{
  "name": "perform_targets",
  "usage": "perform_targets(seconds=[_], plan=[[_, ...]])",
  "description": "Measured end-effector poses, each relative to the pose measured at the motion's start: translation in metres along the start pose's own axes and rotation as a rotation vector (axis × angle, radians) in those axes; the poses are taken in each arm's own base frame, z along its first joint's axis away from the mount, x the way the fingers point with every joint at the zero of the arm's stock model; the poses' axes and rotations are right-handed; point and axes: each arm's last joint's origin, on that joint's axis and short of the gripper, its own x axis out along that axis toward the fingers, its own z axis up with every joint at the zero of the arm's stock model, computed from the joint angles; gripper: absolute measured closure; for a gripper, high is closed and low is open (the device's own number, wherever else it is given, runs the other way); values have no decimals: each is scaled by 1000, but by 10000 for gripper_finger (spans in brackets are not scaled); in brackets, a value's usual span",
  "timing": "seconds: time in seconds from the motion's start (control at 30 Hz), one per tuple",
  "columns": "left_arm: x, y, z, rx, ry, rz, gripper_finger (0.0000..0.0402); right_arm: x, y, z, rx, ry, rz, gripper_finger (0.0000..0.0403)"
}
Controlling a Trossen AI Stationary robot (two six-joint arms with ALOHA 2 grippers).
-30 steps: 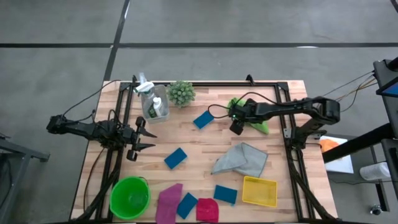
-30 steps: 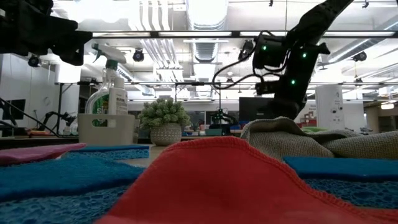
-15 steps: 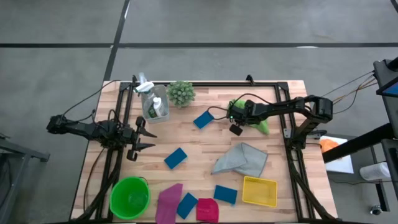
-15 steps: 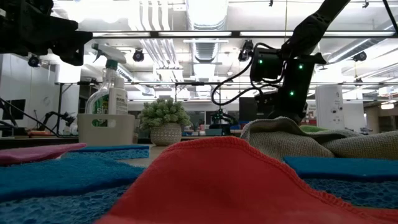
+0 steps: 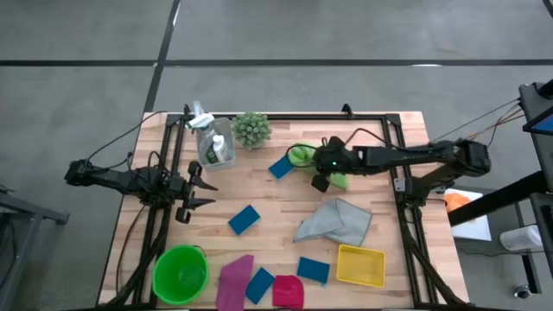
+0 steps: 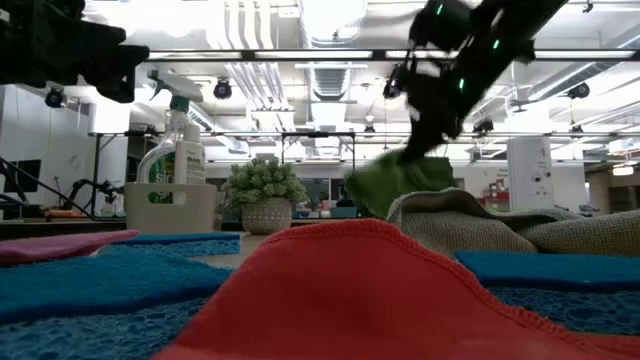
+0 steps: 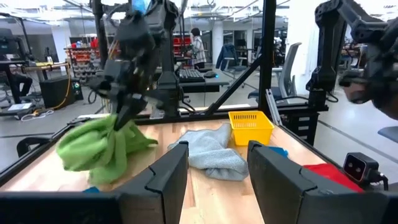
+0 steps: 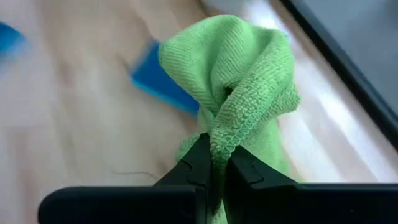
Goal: Pick & Place Kitchen Items
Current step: Put the green towel into the green bucket
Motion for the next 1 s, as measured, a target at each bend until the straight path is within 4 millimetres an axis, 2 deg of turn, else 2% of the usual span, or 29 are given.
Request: perform_targets(seconds=[0.27,0.47,0.77,1.0], plan=[[0,0,5,-4,-55,6,237,-49,24,27,-39,-328,243,385],[4,2,10,-7,-96,71,237,-64,44,43,-88,-550,421,385],[21,1,18,-8,-104,75,236,-46,66,63,-149,-665,555,385],[44,0,26,-5,-79,74,235,-26,85,91,-200,-675,616,385]])
